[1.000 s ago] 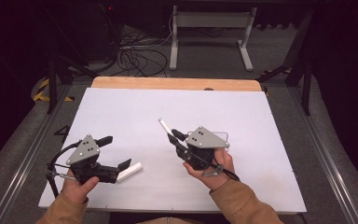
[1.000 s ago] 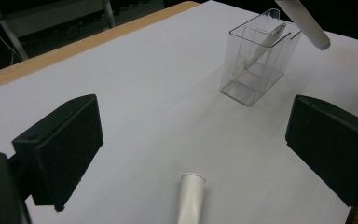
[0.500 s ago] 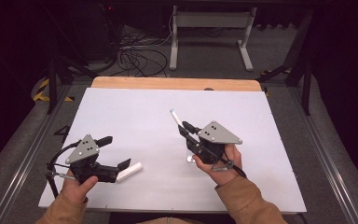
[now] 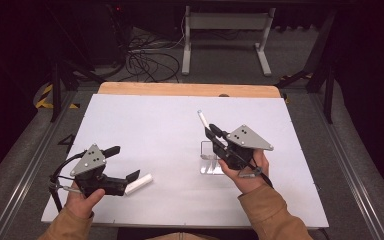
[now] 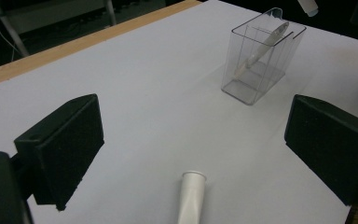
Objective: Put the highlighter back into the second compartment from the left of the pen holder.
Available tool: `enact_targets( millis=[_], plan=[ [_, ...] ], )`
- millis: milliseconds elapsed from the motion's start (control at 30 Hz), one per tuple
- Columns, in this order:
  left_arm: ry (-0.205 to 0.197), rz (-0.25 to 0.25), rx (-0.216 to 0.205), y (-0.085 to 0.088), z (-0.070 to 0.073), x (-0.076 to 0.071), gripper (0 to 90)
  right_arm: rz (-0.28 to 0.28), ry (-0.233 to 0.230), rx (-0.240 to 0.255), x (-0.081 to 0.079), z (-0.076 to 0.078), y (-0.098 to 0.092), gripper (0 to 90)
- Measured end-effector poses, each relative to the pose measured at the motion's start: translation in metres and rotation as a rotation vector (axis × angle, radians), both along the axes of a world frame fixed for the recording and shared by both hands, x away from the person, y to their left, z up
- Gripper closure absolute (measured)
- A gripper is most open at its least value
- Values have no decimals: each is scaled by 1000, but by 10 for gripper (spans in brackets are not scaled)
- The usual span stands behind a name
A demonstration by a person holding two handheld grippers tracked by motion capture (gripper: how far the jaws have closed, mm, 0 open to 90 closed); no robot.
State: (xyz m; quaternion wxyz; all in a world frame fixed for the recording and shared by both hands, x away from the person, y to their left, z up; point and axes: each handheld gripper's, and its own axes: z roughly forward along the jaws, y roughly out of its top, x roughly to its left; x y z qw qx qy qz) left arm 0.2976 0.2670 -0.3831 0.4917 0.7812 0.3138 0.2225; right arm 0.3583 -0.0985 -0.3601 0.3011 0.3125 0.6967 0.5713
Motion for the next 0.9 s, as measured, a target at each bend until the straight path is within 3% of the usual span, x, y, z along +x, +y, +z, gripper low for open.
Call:
enact_targets(
  millis=[433,900],
  plan=[
    [4,2,-4,1,0,0,55,-63,7,11,16,-11,-14,792],
    [2,4,0,1,0,0,54,-107,32,-3,23,-25,-16,792]
  ],
)
